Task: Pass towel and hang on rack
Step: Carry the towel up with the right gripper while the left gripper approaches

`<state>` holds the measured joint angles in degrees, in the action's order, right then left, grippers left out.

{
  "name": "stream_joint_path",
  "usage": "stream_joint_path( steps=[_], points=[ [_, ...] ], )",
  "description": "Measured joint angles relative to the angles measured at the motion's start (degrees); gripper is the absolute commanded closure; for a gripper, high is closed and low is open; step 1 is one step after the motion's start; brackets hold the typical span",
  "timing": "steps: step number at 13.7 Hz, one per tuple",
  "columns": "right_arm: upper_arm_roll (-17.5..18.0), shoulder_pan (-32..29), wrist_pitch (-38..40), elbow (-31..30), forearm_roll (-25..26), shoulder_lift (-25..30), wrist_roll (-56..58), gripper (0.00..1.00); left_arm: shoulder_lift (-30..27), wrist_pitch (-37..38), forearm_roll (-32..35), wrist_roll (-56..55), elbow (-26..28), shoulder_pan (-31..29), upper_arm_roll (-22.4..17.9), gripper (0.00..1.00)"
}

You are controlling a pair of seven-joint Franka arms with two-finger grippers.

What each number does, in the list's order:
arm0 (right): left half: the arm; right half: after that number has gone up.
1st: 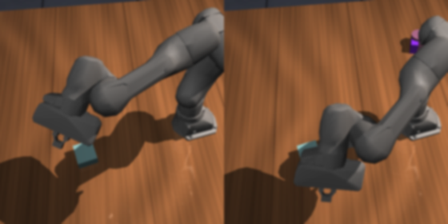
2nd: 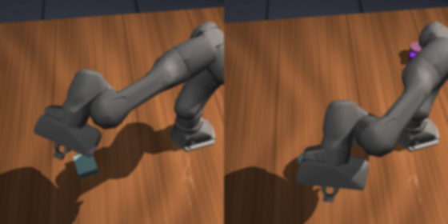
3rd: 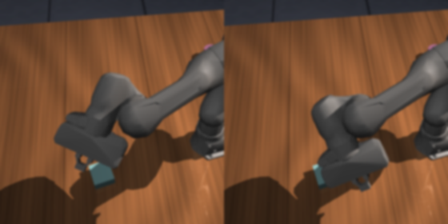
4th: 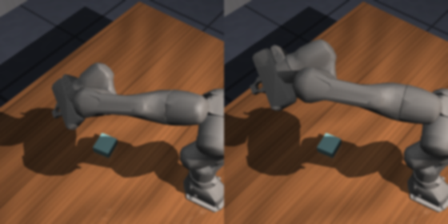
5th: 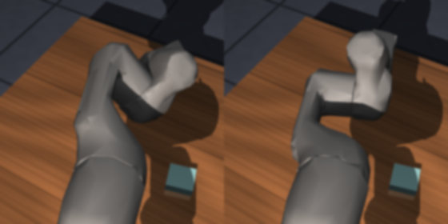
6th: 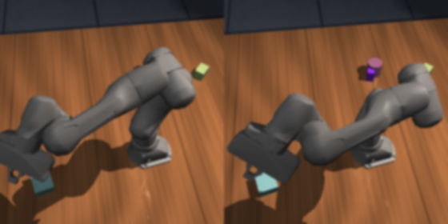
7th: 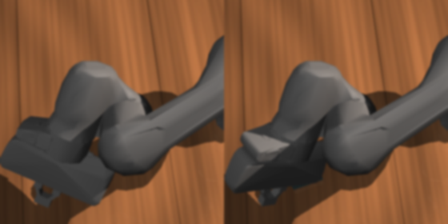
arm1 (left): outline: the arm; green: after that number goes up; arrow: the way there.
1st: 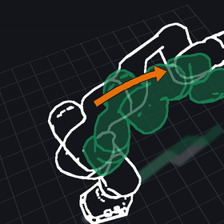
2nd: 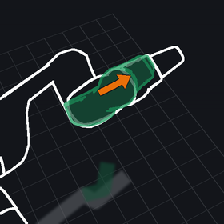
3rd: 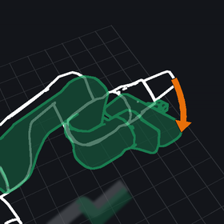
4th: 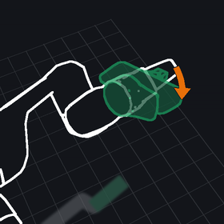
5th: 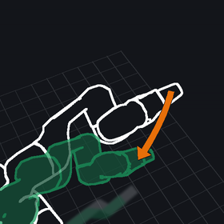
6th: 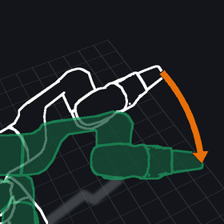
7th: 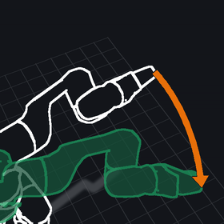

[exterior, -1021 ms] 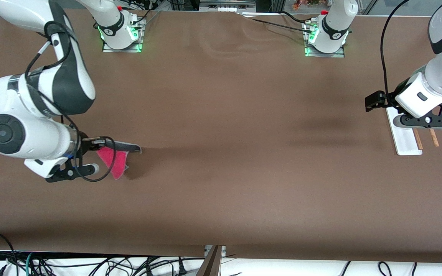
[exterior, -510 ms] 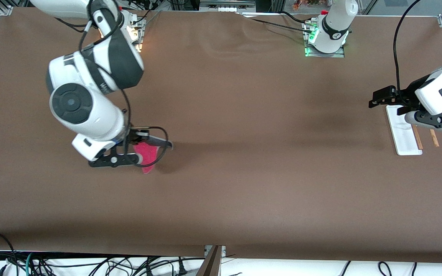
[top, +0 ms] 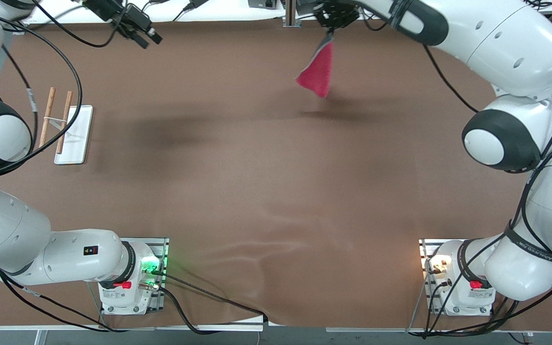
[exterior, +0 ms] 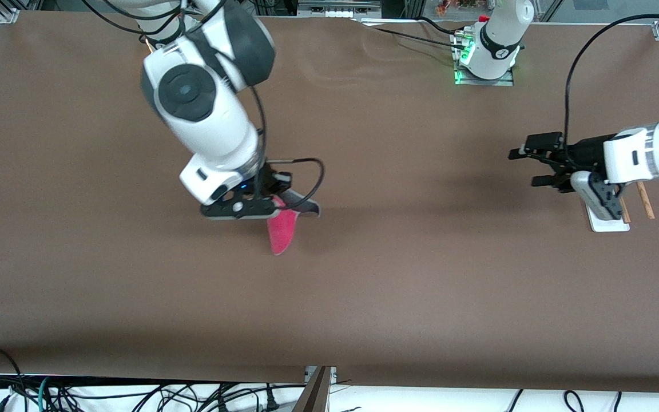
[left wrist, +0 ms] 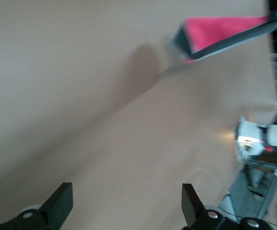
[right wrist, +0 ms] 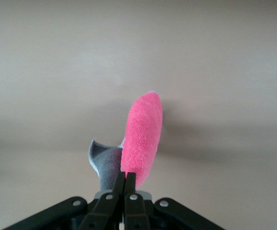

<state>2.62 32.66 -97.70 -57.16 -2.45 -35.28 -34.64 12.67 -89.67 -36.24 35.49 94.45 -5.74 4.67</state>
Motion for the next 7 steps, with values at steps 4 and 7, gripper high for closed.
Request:
stream_joint_path(
  steps=[4, 7],
  points=[
    [0.04, 5.16, -4.05, 0.05, 0.00, 0.01, -3.34, 1.00, 1.56, -7.19, -5.46, 16.22, 4.65, 1.46, 1.87, 0.00],
    [0.05, 7.70, -5.97, 0.06, -0.05, 0.02, -4.36, 1.00, 1.71, -12.51, -11.16, 28.46, 8.94, 1.91, 4.43, 0.00]
  ],
)
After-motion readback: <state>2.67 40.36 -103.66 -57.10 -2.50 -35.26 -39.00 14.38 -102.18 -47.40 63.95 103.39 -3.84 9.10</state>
